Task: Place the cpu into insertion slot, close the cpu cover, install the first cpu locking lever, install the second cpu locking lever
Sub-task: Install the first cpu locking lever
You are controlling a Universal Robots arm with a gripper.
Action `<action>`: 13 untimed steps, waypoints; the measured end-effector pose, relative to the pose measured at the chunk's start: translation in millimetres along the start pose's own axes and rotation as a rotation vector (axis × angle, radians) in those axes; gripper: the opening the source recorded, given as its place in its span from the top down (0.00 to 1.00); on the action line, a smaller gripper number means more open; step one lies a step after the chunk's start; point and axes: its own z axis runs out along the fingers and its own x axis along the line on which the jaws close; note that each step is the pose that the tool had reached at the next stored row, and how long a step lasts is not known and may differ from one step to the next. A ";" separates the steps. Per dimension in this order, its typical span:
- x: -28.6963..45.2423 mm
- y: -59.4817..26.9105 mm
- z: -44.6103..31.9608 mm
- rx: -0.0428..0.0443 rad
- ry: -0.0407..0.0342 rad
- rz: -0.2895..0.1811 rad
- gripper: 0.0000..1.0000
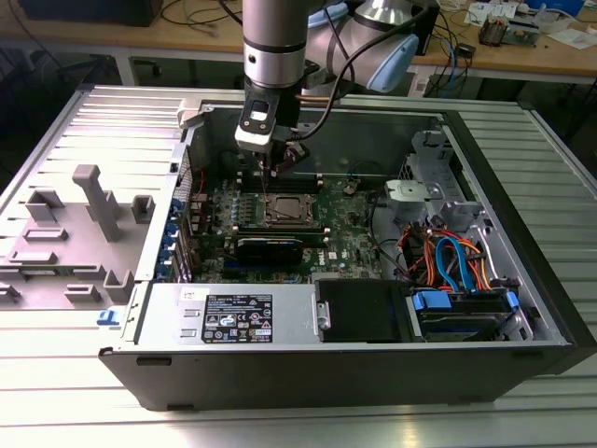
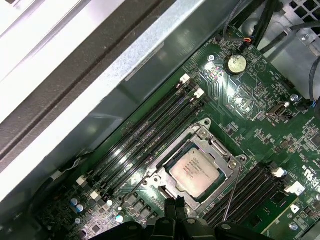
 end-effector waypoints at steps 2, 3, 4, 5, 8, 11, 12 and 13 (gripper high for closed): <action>0.0 0.0 0.0 0.0000 0.0000 0.000 0.89; 0.0 0.0 0.0 0.0000 0.0000 0.000 0.89; 0.0 0.0 0.0 0.0000 0.0000 0.000 0.89; 0.0 0.0 0.0 0.0000 0.0000 0.000 0.89; 0.0 0.0 0.0 0.0000 0.0000 0.000 0.89; 0.0 0.0 0.0 -0.0001 0.0000 -0.002 0.89; 0.0 0.0 0.0 -0.0003 0.0000 -0.008 0.89; 0.0 0.0 0.0 -0.0008 -0.0007 -0.028 0.89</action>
